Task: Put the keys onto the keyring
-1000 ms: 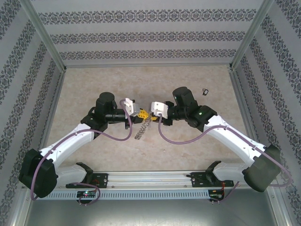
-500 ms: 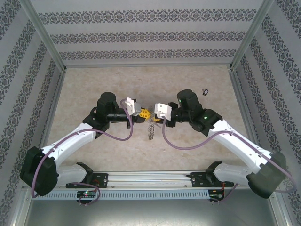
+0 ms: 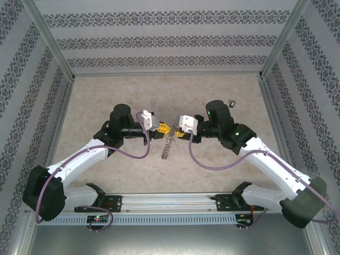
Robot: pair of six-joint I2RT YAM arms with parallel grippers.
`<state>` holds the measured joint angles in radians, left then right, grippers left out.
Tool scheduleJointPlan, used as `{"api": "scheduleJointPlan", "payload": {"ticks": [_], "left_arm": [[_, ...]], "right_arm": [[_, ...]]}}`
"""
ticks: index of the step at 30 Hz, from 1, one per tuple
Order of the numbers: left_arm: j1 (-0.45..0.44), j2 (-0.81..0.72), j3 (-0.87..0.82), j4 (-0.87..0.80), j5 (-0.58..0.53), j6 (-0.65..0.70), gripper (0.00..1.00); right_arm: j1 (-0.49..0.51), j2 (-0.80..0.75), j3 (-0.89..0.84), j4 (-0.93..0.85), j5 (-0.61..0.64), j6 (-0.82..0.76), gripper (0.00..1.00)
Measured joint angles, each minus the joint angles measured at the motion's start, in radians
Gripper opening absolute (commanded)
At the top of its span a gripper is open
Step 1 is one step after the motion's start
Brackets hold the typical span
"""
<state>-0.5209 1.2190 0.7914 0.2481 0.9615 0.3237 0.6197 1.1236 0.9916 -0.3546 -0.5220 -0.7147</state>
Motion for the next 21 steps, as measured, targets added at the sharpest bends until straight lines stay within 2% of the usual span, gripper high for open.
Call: {"api": "scheduleJointPlan", "payload": {"ticks": [17,21], "left_arm": [[-0.004,0.016,0.000,-0.001,0.004,0.000,0.00],[-0.004,0.017,0.000,-0.001,0.004,0.000,0.00]], "right_arm": [[0.018,0.040,0.001,-0.001,-0.018,0.008,0.27],[0.018,0.040,0.002,-0.001,-0.019,0.010,0.18]]}}
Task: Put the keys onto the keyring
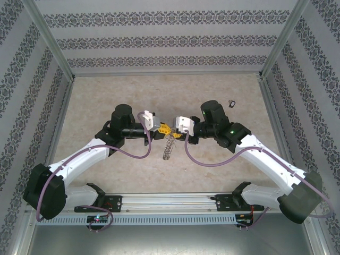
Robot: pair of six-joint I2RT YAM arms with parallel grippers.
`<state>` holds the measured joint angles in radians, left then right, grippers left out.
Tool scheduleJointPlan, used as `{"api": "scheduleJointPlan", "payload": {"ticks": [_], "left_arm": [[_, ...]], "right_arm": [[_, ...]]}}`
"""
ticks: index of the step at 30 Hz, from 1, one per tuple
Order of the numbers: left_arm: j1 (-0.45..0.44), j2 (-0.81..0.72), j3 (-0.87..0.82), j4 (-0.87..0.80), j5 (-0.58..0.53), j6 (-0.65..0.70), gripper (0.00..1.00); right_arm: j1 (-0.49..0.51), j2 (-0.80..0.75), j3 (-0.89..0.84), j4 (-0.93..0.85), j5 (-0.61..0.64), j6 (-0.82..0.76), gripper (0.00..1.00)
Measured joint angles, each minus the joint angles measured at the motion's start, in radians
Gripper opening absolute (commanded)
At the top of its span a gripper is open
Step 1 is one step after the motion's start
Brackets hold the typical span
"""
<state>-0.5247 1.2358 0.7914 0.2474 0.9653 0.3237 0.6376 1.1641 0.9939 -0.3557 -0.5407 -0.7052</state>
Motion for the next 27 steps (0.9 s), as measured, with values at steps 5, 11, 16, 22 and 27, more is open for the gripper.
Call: {"api": "scheduleJointPlan", "payload": {"ticks": [5,11,16,22,27], "left_arm": [[0.001,0.003,0.000,-0.002,-0.009,0.000,0.00],[0.003,0.006,0.010,-0.027,-0.054,0.002,0.19],[0.027,-0.008,0.010,-0.027,-0.081,-0.008,0.27],[0.047,-0.012,0.010,-0.031,-0.085,-0.031,0.32],[0.048,-0.011,0.014,-0.050,-0.089,-0.056,0.33]], "right_arm": [[0.000,0.010,0.010,-0.024,-0.011,0.007,0.00],[-0.001,0.026,0.026,-0.053,0.007,0.066,0.00],[-0.001,0.036,0.033,-0.123,0.058,0.227,0.00],[-0.001,0.114,0.109,-0.259,0.175,0.481,0.00],[0.000,0.221,0.238,-0.361,0.267,0.739,0.00]]}}
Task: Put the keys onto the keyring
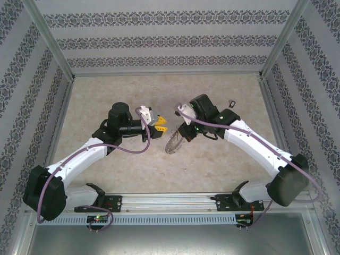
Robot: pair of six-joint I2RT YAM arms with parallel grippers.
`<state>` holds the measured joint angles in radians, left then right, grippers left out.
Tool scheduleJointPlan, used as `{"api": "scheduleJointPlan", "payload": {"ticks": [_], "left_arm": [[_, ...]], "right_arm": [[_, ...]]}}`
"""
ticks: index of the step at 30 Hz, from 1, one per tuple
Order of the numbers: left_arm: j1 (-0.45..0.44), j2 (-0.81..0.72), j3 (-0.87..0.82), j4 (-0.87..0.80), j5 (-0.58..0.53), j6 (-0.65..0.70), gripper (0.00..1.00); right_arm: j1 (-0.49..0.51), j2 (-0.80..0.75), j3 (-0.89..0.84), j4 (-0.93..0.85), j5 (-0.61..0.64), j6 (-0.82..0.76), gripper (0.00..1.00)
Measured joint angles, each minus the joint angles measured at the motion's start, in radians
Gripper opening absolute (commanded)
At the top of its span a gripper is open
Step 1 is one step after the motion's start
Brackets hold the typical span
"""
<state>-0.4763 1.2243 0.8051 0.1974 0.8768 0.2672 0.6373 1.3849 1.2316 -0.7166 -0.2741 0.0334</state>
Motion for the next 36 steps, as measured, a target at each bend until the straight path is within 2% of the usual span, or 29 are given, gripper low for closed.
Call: {"api": "scheduleJointPlan", "payload": {"ticks": [6,8,13,19,24,29,36], "left_arm": [[-0.002,0.025,0.038,-0.067,0.002,0.006,0.35],[-0.008,0.043,0.055,-0.093,-0.003,0.014,0.40],[-0.035,0.093,0.078,-0.119,-0.037,0.016,0.40],[-0.061,0.103,0.072,-0.121,-0.083,0.011,0.40],[-0.093,0.103,0.049,-0.114,-0.128,0.008,0.40],[-0.140,0.108,0.032,-0.111,-0.181,0.016,0.40],[-0.145,0.159,0.019,-0.080,-0.292,0.055,0.39]], "right_arm": [[-0.001,0.063,0.105,-0.086,0.045,0.308,0.00],[-0.007,0.082,0.145,-0.117,0.046,0.397,0.00],[-0.031,0.112,0.173,-0.140,0.011,0.600,0.00],[-0.087,0.110,0.075,-0.047,-0.091,0.882,0.00],[-0.092,0.089,-0.012,0.039,-0.134,1.063,0.00],[-0.092,0.047,-0.071,0.127,-0.166,1.207,0.00],[-0.104,0.016,-0.091,0.184,-0.227,1.331,0.00]]}}
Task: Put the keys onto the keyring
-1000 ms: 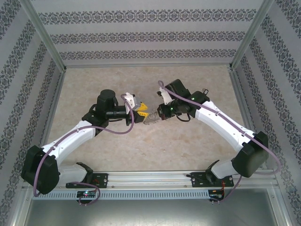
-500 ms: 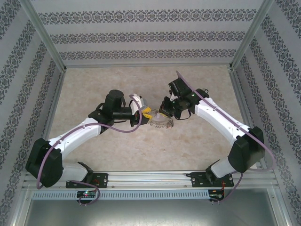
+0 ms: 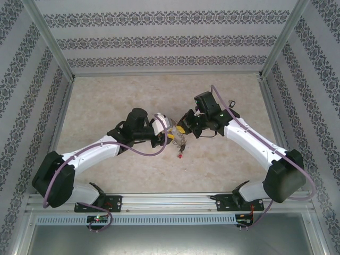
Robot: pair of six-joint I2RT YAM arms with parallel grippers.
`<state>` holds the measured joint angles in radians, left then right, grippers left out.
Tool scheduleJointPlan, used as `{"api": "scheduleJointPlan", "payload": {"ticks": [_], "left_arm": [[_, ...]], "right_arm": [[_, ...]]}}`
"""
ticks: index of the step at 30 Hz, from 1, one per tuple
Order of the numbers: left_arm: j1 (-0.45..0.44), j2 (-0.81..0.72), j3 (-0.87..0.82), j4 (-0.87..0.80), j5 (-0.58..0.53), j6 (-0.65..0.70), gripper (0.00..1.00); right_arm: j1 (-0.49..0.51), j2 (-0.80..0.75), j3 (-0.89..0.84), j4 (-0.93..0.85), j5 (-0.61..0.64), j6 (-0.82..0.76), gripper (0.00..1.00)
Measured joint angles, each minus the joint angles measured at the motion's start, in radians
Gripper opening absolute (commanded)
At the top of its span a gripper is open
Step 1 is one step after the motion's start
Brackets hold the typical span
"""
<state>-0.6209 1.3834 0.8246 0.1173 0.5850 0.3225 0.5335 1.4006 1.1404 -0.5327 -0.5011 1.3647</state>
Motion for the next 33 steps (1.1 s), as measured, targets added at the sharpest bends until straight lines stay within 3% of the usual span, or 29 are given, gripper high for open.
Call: {"api": "scheduleJointPlan", "payload": {"ticks": [3,7,14,21,33], "left_arm": [[0.000,0.033,0.000,0.008,-0.063,0.019,0.35],[0.001,0.062,0.000,0.026,-0.125,0.039,0.18],[0.008,0.079,0.012,0.035,-0.142,0.049,0.21],[0.027,0.066,-0.005,0.116,-0.051,0.073,0.30],[0.036,-0.002,-0.050,0.177,0.083,0.191,0.25]], "right_arm": [[-0.002,-0.007,-0.010,0.017,-0.028,0.026,0.00],[-0.002,-0.013,-0.037,0.042,-0.067,0.048,0.00],[-0.007,-0.013,-0.052,0.066,-0.136,0.051,0.00],[-0.043,-0.018,-0.087,0.133,-0.192,0.106,0.00],[-0.067,-0.043,-0.135,0.201,-0.244,0.209,0.00]]}}
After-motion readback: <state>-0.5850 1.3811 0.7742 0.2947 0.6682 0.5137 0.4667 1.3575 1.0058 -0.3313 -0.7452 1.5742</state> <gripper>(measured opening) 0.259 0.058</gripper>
